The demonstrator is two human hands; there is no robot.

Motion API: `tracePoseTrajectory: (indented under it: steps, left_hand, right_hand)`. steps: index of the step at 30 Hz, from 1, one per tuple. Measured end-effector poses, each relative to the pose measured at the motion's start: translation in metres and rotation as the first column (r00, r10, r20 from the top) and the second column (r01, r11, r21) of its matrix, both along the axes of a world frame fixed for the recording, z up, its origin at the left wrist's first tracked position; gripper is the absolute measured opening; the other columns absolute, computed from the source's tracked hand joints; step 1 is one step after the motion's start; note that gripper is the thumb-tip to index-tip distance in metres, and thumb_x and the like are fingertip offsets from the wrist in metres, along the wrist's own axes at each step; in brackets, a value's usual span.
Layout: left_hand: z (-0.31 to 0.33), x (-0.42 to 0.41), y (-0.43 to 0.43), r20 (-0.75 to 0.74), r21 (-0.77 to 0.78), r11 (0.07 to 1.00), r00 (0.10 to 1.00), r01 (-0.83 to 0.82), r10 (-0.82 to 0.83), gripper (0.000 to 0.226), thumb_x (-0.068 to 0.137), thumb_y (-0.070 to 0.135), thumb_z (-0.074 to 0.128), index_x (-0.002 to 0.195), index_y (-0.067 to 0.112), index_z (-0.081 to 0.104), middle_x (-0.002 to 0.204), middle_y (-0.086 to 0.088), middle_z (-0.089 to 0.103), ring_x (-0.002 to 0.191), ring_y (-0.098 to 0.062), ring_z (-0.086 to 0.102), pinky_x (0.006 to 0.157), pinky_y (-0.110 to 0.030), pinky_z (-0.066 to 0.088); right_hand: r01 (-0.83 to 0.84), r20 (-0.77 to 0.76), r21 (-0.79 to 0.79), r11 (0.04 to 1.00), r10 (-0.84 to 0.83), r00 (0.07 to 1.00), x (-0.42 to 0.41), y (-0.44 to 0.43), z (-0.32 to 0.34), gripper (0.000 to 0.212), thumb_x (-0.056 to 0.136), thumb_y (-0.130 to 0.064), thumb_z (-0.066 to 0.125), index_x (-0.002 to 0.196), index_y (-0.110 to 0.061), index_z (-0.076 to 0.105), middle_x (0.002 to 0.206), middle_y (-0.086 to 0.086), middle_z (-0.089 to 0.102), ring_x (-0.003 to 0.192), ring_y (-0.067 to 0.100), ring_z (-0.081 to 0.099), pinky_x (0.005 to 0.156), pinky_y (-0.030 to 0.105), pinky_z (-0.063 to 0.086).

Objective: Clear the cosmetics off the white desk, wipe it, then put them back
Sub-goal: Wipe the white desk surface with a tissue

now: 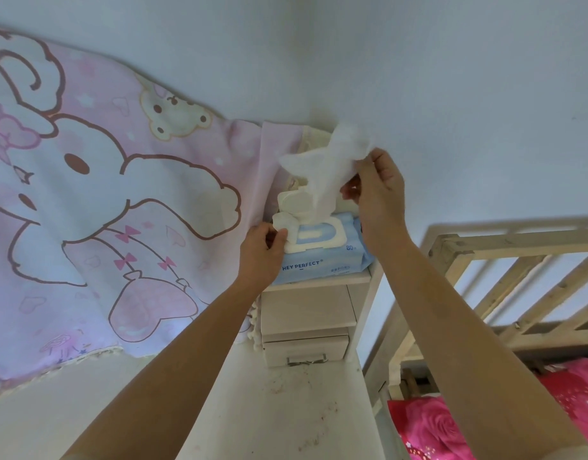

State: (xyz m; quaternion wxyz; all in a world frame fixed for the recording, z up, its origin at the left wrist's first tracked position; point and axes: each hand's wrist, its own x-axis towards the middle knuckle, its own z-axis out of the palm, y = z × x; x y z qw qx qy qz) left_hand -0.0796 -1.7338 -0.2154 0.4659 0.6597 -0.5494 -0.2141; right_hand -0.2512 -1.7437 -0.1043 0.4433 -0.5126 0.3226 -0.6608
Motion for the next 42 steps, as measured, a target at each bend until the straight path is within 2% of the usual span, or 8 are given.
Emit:
tracePoseTrajectory:
  steps: [5,9,13,16,19,27,37,42]
  left_hand:
    - [-0.018,-0.002,0.033,-0.031,-0.213,0.971,0.994,-0.106,0.102,0.010,0.092,0.022,0.063,0.101,0.019,0.059,0.096,0.001,0.060,0.084,-0.012,0.056,0.073,-0.020,0.045]
    - [-0.062,-0.007,0.077,0.041,-0.283,0.928,0.964,-0.242,0.264,0.013,0.093,0.020,0.061,0.105,0.015,0.058,0.103,0.006,0.053,0.094,-0.011,0.052,0.072,-0.023,0.043]
    - [-0.125,-0.003,0.117,-0.142,0.136,0.973,0.969,-0.185,0.204,0.014,0.094,0.018,0.057,0.108,0.022,0.057,0.105,0.006,0.057,0.094,-0.008,0.056,0.069,-0.017,0.040]
    - [-0.160,-0.001,0.141,-0.313,0.528,0.849,0.936,0.032,0.160,0.020,0.096,0.021,0.055,0.115,0.023,0.059,0.106,0.005,0.060,0.097,-0.011,0.057,0.074,-0.019,0.043]
    - [-0.180,0.000,0.155,-0.426,0.669,0.714,0.894,0.208,0.139,0.031,0.097,0.030,0.055,0.126,0.021,0.056,0.118,0.004,0.058,0.107,-0.012,0.054,0.087,-0.030,0.046]
    - [-0.191,0.005,0.161,-0.662,0.657,0.608,0.727,0.445,0.184,0.041,0.083,0.042,0.073,0.118,0.022,0.066,0.114,0.000,0.071,0.110,-0.018,0.064,0.095,-0.040,0.047]
    - [-0.178,0.013,0.144,-0.451,0.587,0.792,0.880,0.168,0.148,0.010,0.094,0.021,0.063,0.091,0.013,0.069,0.087,0.002,0.070,0.080,-0.013,0.059,0.073,-0.024,0.045]
    - [-0.150,0.020,0.129,-0.484,0.487,0.846,0.873,0.217,0.055,0.008,0.097,0.018,0.056,0.090,0.015,0.060,0.076,0.007,0.064,0.073,-0.010,0.052,0.071,-0.024,0.038]
  right_hand:
    - [-0.043,-0.248,0.252,0.967,0.107,0.963,-0.006,0.039,-0.093,0.015,0.094,-0.033,0.065,0.091,-0.018,0.064,0.080,-0.004,0.065,0.074,0.013,0.061,0.066,0.032,0.051]
    - [0.014,-0.351,0.629,0.777,0.268,0.897,-0.012,0.073,-0.203,0.019,0.093,-0.037,0.064,0.102,-0.020,0.065,0.097,-0.001,0.069,0.088,0.018,0.064,0.077,0.031,0.052]
    - [0.080,-0.372,0.802,0.593,0.391,0.842,-0.017,0.106,-0.279,0.021,0.096,-0.032,0.057,0.112,-0.024,0.069,0.110,-0.004,0.068,0.097,0.015,0.062,0.083,0.029,0.051]
    - [0.020,-0.217,0.884,0.467,0.373,0.902,-0.018,0.123,-0.300,0.025,0.098,-0.032,0.056,0.118,-0.023,0.068,0.112,-0.005,0.068,0.100,0.016,0.063,0.083,0.030,0.053]
    - [-0.079,-0.065,0.917,0.391,0.343,0.937,-0.021,0.133,-0.310,0.030,0.099,-0.032,0.056,0.125,-0.019,0.065,0.114,-0.003,0.072,0.107,0.019,0.066,0.099,0.041,0.052]
    - [-0.205,0.081,0.901,0.382,0.316,0.945,-0.019,0.139,-0.304,0.025,0.100,-0.028,0.055,0.120,-0.018,0.066,0.110,-0.002,0.074,0.107,0.018,0.067,0.100,0.039,0.051]
    - [-0.142,-0.098,0.884,0.446,0.475,0.875,-0.015,0.132,-0.303,0.034,0.088,-0.044,0.069,0.102,-0.012,0.069,0.099,0.001,0.074,0.088,0.017,0.068,0.082,0.033,0.056]
    - [-0.129,-0.132,0.897,0.422,0.537,0.833,-0.010,0.122,-0.302,0.026,0.095,-0.040,0.058,0.096,-0.015,0.064,0.092,0.000,0.064,0.087,0.013,0.065,0.088,0.034,0.054]
